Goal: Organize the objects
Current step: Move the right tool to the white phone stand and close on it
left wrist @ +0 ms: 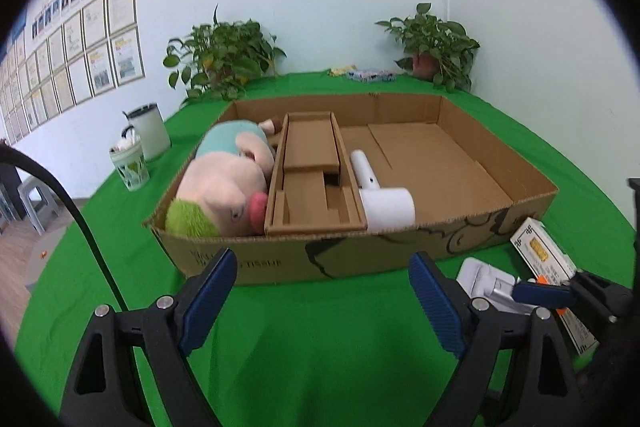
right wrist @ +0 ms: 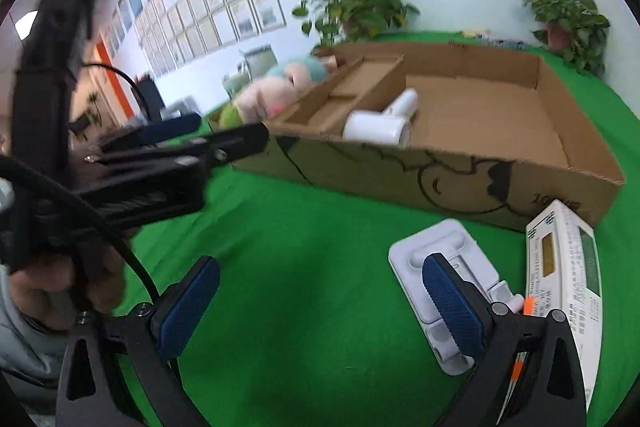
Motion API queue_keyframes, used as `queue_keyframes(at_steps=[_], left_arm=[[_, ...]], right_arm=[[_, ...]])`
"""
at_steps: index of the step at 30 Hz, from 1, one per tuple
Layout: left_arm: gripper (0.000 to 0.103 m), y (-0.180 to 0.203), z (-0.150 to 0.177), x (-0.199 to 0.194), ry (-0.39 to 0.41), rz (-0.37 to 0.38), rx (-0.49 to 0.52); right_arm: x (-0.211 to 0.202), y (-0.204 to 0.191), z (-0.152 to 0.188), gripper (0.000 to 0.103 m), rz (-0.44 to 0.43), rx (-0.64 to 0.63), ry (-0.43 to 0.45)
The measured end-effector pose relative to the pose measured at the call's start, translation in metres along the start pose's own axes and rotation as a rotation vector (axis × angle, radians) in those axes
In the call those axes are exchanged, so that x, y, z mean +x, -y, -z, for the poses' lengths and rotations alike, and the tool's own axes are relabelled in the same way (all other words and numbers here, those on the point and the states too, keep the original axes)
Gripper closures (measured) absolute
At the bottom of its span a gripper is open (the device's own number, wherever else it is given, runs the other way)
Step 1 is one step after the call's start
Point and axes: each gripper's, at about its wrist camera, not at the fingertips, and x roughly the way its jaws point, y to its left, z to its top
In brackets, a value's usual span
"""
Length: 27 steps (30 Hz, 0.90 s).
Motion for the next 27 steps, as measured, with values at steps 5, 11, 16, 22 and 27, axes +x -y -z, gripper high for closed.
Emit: queue_keyframes(at_steps=[5,11,16,22,27], left_arm=[[0.015,-0.011,0.009,0.005,-0.045,0.018,-0.027],[0.015,-0.017,0.018,0.012,-0.088,0.037,-0.058],[0.015,-0.016,0.021,0.020,-0.127,0.102,-0.090],[0.015,-0.013,0.025,0.026,-0.184,0.235,-0.129],[0.015,-0.018,0.030,0.035,-0.246,0.385,-0.222]], right_arm=[[0.028,0.030,-0.006,0.005,0.090,0.003,-0.087],[0.042,0.065,-0.003,0.011,0.148,-0.003,-0.176],[0.042,0.065,0.011,0.023,0.191,-0.053,-0.203],[0.036,0.045,0.021,0.038,0.210,-0.056,-0.196],[0.021,0.023,0.037,0.036,0.158,0.025,-0.178]])
